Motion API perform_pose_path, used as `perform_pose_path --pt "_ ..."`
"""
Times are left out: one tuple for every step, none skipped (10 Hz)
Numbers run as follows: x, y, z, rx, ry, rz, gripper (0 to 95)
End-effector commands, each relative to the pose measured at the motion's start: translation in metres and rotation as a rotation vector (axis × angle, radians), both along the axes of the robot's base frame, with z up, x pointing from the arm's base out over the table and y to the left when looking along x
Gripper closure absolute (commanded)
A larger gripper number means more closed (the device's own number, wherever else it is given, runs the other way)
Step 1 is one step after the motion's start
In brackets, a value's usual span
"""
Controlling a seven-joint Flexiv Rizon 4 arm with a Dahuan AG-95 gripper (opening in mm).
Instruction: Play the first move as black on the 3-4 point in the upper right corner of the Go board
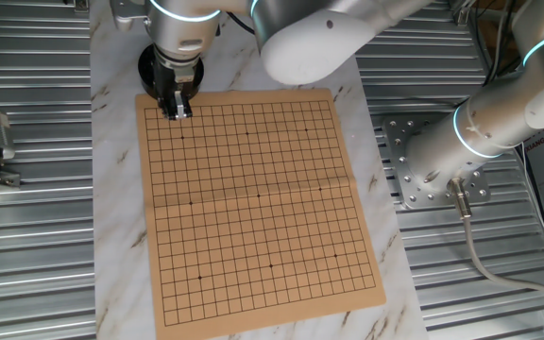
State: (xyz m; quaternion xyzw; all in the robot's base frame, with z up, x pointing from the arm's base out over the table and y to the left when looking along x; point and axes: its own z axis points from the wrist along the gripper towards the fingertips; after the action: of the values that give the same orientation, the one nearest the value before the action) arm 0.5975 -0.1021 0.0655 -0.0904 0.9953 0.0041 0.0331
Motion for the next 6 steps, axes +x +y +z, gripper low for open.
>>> perform_pose_path --pt "0.0005 0.0001 -0.0005 -0.001 0.001 -0.001 95.0" --pt "0.0005 0.0001 -0.0005 -0.001 0.001 -0.001 95.0" --pt "0.0002 0.0001 -0.0003 0.000 0.001 -0.004 95.0" --pt "0.0001 0.0003 -0.0001 0.001 0.001 -0.008 95.0" --pt "-0.0003 0.0006 0.0004 0.002 -0.001 -0.014 95.0" --pt "-0.0020 0.0022 0.0020 0.009 -0.001 -0.047 95.0"
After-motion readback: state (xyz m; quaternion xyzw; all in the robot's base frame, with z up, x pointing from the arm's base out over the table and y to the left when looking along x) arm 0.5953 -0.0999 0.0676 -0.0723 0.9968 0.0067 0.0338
